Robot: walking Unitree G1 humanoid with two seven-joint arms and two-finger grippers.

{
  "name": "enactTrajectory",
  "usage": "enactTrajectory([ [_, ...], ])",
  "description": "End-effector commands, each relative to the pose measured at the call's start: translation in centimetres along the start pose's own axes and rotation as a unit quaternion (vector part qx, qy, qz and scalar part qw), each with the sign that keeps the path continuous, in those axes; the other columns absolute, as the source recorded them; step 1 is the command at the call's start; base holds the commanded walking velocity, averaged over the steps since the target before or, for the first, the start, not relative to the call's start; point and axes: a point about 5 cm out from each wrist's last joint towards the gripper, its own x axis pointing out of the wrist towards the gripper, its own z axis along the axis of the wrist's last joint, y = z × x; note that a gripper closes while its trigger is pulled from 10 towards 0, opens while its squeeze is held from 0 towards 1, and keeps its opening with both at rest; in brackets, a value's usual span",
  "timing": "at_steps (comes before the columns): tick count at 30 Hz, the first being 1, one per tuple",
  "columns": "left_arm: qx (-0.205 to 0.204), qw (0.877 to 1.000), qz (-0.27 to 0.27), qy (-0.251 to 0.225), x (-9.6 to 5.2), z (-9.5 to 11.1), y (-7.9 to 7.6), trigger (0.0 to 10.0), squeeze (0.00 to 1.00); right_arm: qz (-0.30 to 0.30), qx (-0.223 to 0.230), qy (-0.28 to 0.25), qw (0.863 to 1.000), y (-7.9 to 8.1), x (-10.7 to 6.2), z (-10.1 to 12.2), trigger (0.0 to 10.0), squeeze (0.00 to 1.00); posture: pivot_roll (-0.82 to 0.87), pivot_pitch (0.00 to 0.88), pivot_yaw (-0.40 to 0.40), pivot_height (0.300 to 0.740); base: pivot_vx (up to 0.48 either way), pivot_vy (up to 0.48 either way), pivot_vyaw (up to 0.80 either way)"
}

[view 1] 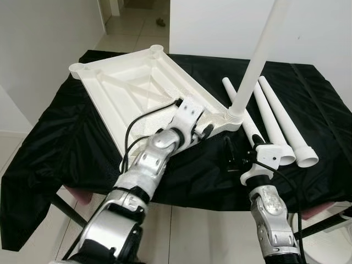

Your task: Building children table

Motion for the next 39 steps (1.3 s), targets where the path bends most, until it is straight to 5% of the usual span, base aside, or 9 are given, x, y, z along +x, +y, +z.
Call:
enactTrajectory([
  [1,0.022,0.999,-0.017,0.023,-1.0,-0.9,0.5,10.0,0.00,0.003,-0.002,0.003,1.000,0.0,0.0,-0.1,10.0,0.00,0.09,0.026,0.008,0.740,0.000,0.000,0.00],
  [9,0.049,0.993,-0.041,0.094,-5.4,-3.7,2.4,10.0,0.00,0.010,-0.007,0.002,1.000,-0.1,0.1,-0.1,10.0,0.00,0.10,0.018,-0.001,0.740,0.000,0.000,0.00],
  [16,0.045,0.992,-0.064,0.098,-6.3,-3.9,2.2,10.0,0.00,0.012,-0.008,0.002,1.000,-0.1,0.2,-0.1,10.0,0.00,0.10,0.014,-0.004,0.740,0.000,0.000,0.00],
  [19,0.038,0.990,-0.092,0.104,-7.3,-4.2,1.7,10.0,0.00,0.016,-0.009,0.003,1.000,-0.1,0.3,-0.2,10.0,0.00,0.10,0.006,-0.009,0.740,0.000,0.000,0.00],
  [21,-0.011,0.990,-0.118,0.075,-8.0,-3.4,1.2,10.0,0.00,0.018,-0.010,0.002,1.000,-0.2,0.4,-0.2,10.0,0.00,0.10,0.002,-0.010,0.740,0.000,0.000,0.00],
  [31,-0.010,0.989,-0.118,0.092,-8.2,-3.6,1.0,10.0,0.00,0.020,-0.012,0.001,1.000,-0.2,0.5,-0.2,10.0,0.00,0.10,0.000,-0.012,0.740,0.000,0.000,0.00],
  [39,-0.032,0.988,-0.065,0.135,-7.2,-4.3,1.5,10.0,0.00,0.018,-0.014,-0.002,1.000,-0.4,0.6,-0.1,10.0,0.00,0.09,0.000,-0.008,0.740,0.000,0.000,0.00],
])
